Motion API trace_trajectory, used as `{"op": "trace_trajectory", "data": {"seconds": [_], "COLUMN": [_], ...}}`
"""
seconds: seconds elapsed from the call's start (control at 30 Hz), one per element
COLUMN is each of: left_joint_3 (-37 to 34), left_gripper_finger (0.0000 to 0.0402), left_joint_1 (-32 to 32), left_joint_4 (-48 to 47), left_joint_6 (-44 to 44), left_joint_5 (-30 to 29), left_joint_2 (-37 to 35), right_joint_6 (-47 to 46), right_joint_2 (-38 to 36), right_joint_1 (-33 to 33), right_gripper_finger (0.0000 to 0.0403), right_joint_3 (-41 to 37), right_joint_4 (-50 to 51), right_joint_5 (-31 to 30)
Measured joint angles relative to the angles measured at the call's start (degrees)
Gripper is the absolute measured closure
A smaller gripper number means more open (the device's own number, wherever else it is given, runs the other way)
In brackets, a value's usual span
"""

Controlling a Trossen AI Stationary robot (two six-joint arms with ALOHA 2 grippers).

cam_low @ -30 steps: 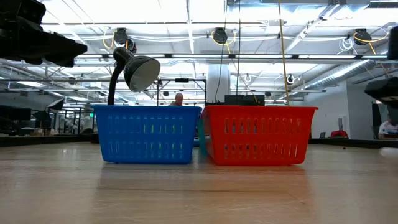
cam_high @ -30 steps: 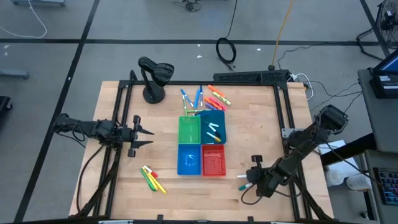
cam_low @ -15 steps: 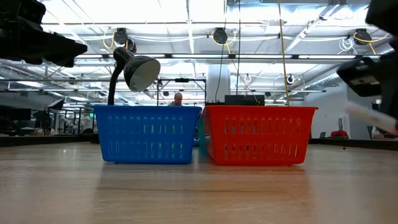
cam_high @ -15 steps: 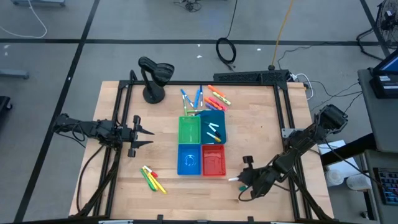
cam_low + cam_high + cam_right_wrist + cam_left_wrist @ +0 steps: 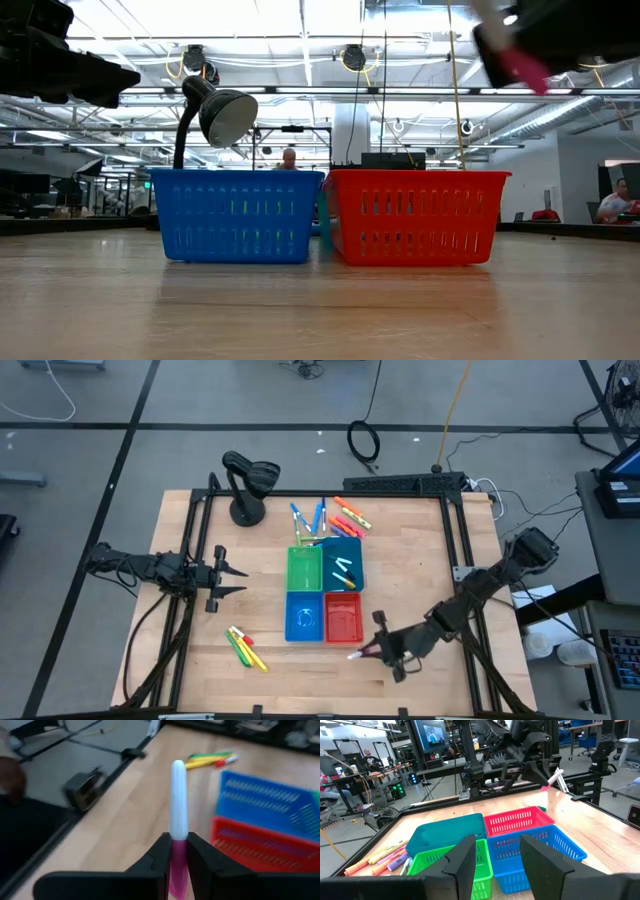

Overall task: Pick & Place Markers
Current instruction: Put the pink highlighter pen into the blue bin

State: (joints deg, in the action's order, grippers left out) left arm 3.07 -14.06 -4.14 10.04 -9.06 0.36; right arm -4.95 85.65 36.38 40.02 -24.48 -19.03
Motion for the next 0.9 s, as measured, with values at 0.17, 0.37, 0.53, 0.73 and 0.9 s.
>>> {"op": "trace_trajectory", "data": {"seconds": [0.17,0.37,0.53,0.73,0.9], "left_joint_3": [-0.01,-0.02,-0.01,0.0,-0.02], "left_gripper_finger": [0.0243,0.0243,0.0243,0.0243,0.0243], "left_joint_1": [0.0,0.0,0.02,0.01,0.01], "left_joint_4": [0.0,0.02,0.0,0.0,0.02], "left_joint_6": [0.0,0.0,0.0,0.0,0.0], "left_joint_5": [0.0,0.0,0.0,0.0,0.0], "left_joint_2": [0.01,0.01,0.01,0.01,0.02], "right_joint_6": [3.26,6.02,7.58,6.9,5.22], "right_joint_2": [0.0,0.0,0.0,0.0,0.0], "right_joint_1": [-6.74,-15.27,-22.67,-30.2,-35.03], "right_gripper_finger": [0.0372,0.0369,0.0372,0.037,0.0371], "right_joint_3": [0.01,0.01,0.01,0.06,0.06], "right_joint_4": [-1.06,-0.49,-0.47,1.28,5.16], "right_joint_5": [4.3,4.97,9.28,10.28,10.31]}}
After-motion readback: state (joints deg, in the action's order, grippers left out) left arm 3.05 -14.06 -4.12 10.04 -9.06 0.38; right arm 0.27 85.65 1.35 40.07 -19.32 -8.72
